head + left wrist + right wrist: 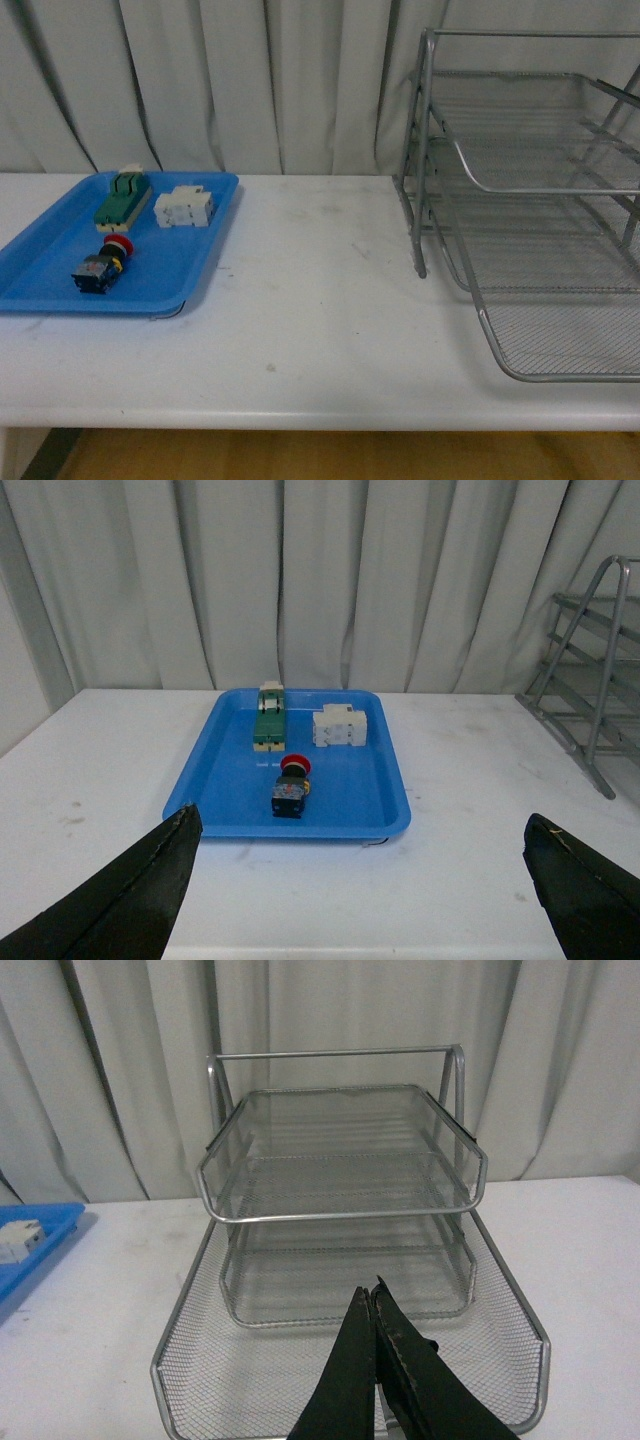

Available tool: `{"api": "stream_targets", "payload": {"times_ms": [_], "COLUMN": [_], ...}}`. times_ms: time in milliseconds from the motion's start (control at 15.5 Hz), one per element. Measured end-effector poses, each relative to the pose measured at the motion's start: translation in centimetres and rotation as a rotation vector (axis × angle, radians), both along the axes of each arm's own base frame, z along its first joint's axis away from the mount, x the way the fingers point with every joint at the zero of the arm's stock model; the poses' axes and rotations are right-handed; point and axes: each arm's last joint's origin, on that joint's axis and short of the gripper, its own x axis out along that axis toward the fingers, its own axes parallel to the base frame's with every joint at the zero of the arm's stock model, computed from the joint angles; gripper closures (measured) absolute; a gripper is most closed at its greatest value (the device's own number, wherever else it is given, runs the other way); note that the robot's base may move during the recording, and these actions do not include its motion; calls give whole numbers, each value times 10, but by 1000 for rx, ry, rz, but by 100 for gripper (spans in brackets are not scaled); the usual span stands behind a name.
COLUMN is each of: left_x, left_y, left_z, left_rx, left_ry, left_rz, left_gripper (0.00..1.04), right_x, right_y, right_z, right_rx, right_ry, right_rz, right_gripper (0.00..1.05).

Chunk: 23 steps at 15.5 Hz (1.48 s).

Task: Place button on rack with both arms

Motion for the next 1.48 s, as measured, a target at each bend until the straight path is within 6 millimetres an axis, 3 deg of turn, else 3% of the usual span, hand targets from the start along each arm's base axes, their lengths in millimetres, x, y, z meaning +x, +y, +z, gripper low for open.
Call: {"api": "stream_targets", "payload": {"times_ms": [193, 1159, 1417, 1481], "left_x": [0, 0, 0, 2], "left_y": [0, 0, 0, -1], "left_z": [0, 0, -1, -2], "left_rx": [0, 0, 5, 39], "left_ry": [0, 0, 24, 193], "left_rz": [1, 1, 6, 34], "left_gripper": [7, 7, 7, 7], "right_x": [-12, -40, -40, -40], "right_y": [-14, -13, -13, -13], "right_z": [3, -1, 0, 0], "right_rx": [-8, -9, -10, -10], "right_ry": [13, 35, 28, 28], "right_rz": [-21, 3, 3, 2], "right_gripper": [103, 103, 53, 42]}}
